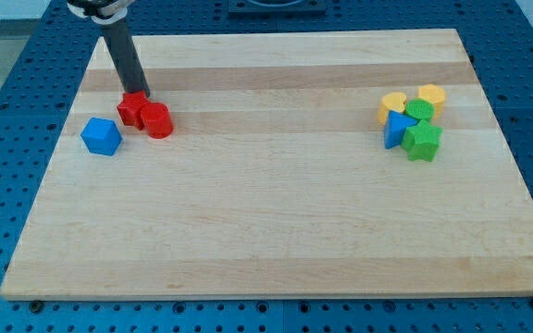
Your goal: Move red blocks near to the blue cube
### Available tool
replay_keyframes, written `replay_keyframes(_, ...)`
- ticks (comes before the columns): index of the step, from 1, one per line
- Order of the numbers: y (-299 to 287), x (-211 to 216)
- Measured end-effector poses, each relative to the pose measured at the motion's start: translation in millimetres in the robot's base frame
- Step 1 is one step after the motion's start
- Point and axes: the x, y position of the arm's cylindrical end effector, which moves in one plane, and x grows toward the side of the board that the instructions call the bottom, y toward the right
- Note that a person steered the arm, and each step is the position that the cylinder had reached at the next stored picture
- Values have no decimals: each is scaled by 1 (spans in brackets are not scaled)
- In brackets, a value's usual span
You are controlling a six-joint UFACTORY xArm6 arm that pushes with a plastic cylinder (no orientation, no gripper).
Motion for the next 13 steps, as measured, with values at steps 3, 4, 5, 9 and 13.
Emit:
replay_keyframes(3,22,-7)
replay_keyframes(4,25,1)
replay_keyframes(5,25,7)
replay_keyframes(9,-2,19)
replay_keyframes(13,69,30)
